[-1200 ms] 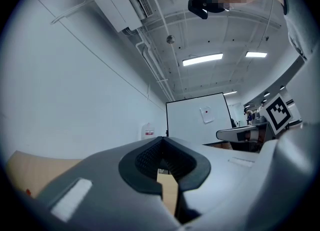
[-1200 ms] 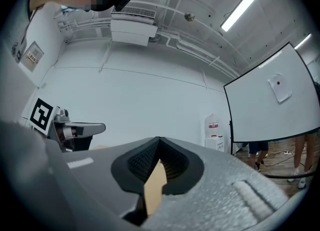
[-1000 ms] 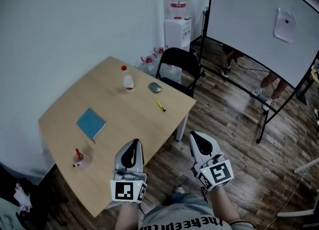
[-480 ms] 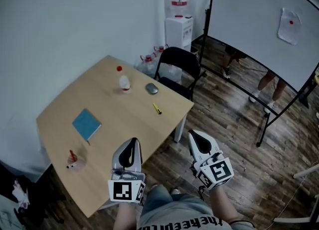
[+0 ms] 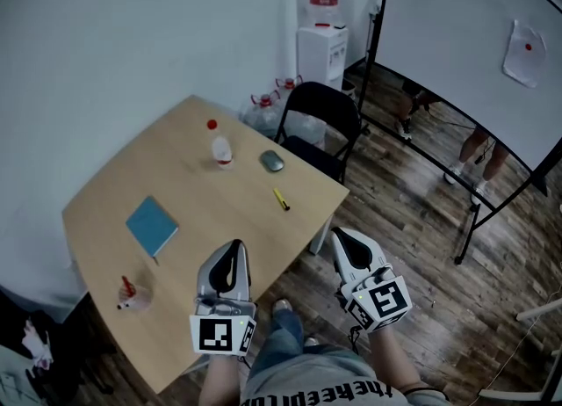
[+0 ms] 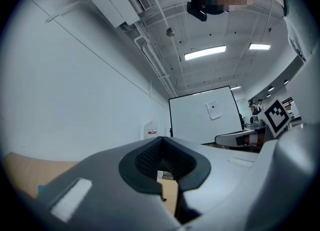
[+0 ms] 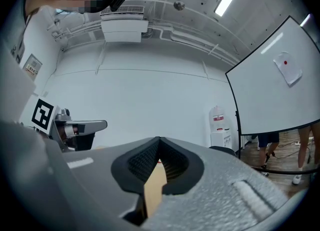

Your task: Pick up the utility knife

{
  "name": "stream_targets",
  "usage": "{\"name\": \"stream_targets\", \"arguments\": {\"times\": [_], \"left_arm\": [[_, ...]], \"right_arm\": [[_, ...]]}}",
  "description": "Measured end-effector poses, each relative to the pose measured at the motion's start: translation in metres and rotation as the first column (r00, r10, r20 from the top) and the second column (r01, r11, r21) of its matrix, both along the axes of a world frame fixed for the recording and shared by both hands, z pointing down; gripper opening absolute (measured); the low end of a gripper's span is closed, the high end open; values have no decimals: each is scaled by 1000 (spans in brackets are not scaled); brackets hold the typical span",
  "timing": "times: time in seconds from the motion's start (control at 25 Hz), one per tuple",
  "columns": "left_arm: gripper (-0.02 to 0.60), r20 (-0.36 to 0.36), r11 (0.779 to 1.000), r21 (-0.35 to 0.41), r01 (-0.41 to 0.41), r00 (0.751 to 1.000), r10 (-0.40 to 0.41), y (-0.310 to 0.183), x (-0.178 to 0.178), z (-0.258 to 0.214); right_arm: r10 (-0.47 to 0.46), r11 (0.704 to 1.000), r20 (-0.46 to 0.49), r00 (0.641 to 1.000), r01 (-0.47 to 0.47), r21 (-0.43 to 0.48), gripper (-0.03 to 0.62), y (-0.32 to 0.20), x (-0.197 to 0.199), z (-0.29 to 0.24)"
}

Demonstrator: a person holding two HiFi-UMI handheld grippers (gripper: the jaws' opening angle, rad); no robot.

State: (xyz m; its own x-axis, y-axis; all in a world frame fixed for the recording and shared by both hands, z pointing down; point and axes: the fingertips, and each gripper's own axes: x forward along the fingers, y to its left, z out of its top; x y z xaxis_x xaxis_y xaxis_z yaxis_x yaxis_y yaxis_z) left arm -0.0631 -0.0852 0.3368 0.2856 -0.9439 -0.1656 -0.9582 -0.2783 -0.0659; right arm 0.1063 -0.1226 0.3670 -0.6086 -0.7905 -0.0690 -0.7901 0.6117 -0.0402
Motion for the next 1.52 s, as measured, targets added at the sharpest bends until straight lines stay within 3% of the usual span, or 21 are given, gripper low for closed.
{"name": "stream_targets", "arguments": {"times": [0.28,0.64,1.04,1.52], "left_arm": [[20,-16,1000,-16,-14,1000,14,-45,-8,1],[20,-18,997,-63,-36,999,35,-95,-15,16],[20,-36,988,-141,-58,998,54,-132,-27,45],[20,-47,981,-181,-64,997,56,-155,-42,61]], "right_arm": [[22,998,-46,999,-25,-64,2,-50,-7,12],[0,975,-116,993,-26,-220,2,-107,-21,52],[-35,915,-164,986,-34,-403,2,-138,-36,120],[-115,844,-206,972,-14,-537,2,-169,-64,164]]}}
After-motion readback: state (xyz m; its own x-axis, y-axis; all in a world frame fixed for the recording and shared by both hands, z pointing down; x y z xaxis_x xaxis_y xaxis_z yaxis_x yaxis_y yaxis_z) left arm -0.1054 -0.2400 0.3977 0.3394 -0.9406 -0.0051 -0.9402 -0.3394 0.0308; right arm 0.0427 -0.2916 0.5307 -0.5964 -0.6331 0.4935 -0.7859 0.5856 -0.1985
